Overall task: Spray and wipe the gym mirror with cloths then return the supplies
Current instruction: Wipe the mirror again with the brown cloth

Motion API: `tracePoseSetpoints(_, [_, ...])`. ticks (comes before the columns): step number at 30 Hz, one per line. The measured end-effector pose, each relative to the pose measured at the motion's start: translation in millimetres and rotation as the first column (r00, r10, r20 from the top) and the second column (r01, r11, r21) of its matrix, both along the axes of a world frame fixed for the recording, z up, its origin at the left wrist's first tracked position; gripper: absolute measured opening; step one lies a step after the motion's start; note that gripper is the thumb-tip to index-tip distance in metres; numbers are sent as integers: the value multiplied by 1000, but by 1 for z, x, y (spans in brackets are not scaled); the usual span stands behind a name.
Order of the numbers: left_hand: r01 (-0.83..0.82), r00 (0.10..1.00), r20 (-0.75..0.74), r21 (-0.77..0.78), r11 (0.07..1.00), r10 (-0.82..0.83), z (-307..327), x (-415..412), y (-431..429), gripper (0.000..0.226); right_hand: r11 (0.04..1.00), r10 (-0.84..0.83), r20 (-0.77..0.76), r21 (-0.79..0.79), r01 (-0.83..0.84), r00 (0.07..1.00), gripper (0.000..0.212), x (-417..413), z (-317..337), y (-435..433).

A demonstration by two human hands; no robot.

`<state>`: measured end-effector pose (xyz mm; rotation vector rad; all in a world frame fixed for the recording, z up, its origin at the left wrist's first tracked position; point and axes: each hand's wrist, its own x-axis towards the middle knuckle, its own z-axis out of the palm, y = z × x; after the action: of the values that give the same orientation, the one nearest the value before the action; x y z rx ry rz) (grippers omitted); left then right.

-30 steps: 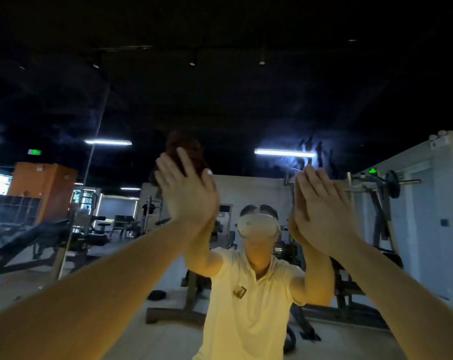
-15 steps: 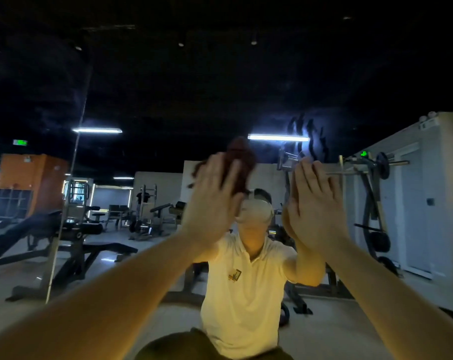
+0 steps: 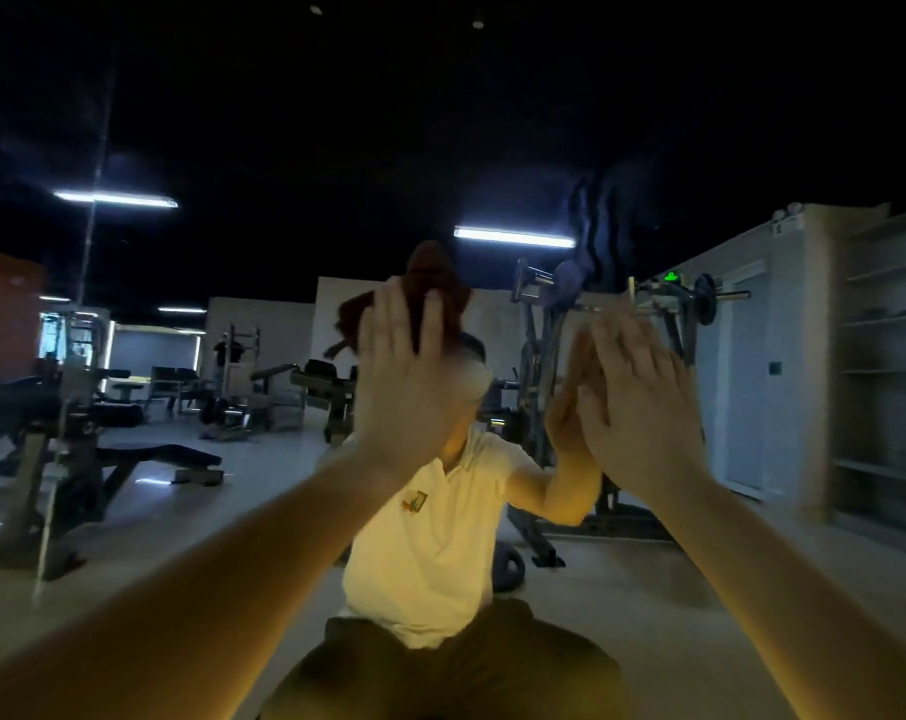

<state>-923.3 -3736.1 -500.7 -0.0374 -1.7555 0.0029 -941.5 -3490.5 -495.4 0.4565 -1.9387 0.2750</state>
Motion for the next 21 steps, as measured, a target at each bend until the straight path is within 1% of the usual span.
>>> tracePoseSetpoints(3, [39, 999, 29, -86, 996, -36, -9, -18, 58, 69, 998, -3, 32, -68, 5, 999, 78, -4, -30, 19])
tracePoseSetpoints(5, [52, 993, 113, -256, 965, -23, -30, -23, 83, 68, 998, -11, 46, -64, 14, 999, 79, -10, -43, 26])
tracePoseSetpoints(7, [44, 989, 145, -422, 905, 19, -50, -23, 82, 66, 999, 3, 36, -40, -2, 999, 79, -16, -54, 27])
tracePoseSetpoints(8, [38, 990, 136, -459, 888, 28, -56, -21, 71, 66, 999, 18, 22, -29, -17, 1000, 77, -17, -59, 26])
tracePoseSetpoints(9, [29, 992, 122, -459, 888, 31, -59, -20, 56, 66, 1000, 28, -1, -13, -28, 1000, 75, -17, -63, 24])
tracePoseSetpoints(10, [11, 994, 105, -426, 905, 38, -63, -16, 38, 66, 999, 35, -29, 11, -35, 999, 72, -18, -68, 22])
tracePoseSetpoints(13, [-64, 995, 64, -230, 971, 81, -83, 6, -29, 66, 997, 42, -93, 64, -36, 995, 65, -18, -87, 16])
tracePoseSetpoints(16, [-117, 990, 82, 32, 993, 114, -106, 27, -67, 68, 998, 40, -69, 58, -36, 997, 67, -17, -106, 15])
tracePoseSetpoints(18, [-106, 994, 57, 211, 972, 96, -111, 23, -53, 69, 997, 66, -32, 45, -64, 997, 68, -15, -120, 16])
tracePoseSetpoints(19, [-87, 996, 35, 274, 958, 81, -112, 18, -36, 69, 996, 79, -20, 47, -78, 997, 67, -14, -128, 17])
tracePoseSetpoints(21, [-56, 998, 13, 309, 950, 54, -115, 6, 3, 69, 994, 97, 0, 45, -97, 995, 67, -12, -143, 22])
